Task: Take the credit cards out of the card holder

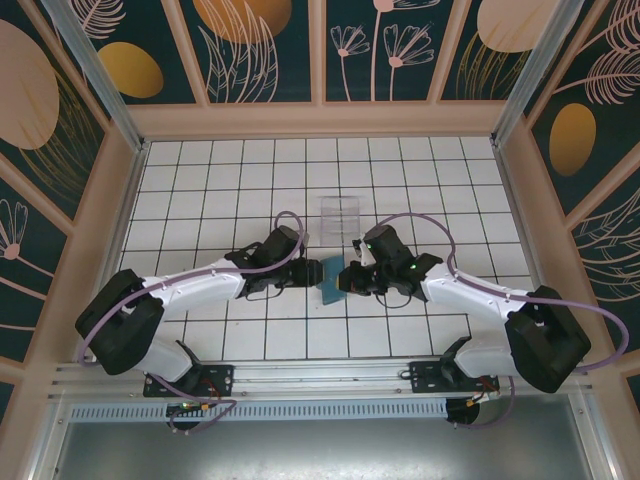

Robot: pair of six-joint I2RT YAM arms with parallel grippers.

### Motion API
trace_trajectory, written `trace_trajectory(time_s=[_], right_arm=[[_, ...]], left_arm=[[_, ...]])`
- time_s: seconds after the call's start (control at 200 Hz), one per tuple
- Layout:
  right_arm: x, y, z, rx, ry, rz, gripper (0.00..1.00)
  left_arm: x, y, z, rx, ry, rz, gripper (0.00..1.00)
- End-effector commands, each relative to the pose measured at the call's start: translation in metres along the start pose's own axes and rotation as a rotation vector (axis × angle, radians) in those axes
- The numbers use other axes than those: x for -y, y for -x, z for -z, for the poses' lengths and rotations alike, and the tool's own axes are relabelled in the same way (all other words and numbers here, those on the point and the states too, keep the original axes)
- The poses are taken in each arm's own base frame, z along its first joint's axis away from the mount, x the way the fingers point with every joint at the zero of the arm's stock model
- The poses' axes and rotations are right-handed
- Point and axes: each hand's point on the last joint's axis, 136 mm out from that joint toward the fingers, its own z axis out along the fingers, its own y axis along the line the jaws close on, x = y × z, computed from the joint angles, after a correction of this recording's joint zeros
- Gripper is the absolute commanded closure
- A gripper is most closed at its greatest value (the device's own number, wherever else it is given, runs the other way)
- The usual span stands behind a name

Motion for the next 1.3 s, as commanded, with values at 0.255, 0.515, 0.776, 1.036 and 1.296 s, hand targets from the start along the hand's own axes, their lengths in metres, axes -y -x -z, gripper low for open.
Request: trace_trajectory(time_s=[0.255, 0.515, 0.776, 1.036, 1.296], right_arm=[[-0.003, -0.001, -0.006, 0.001, 0.038, -0.019, 0.91], [-0.004, -0.004, -0.01, -0.007, 0.041, -0.018, 0.91], [0.0, -0.007, -0.013, -0.017, 0.037, -0.025, 0.91], [0.015, -0.01, -0.019, -0.029, -0.026, -0.056, 0.72], [0.021, -0.004, -0.019, -0.006, -0.09, -0.075, 0.49]], left_arm=[[-0.011, -0.012, -0.009, -0.031, 0.007, 0.058, 0.75], [-0.019, -0.015, -0.016, -0.035, 0.028, 0.072, 0.67], [-0.019, -0.016, -0.02, -0.034, 0.017, 0.072, 0.8], [-0.01, -0.001, 0.003, 0.048, -0.002, 0.04, 0.99], [0.003, 0.004, 0.017, 0.055, -0.028, 0.009, 1.0]])
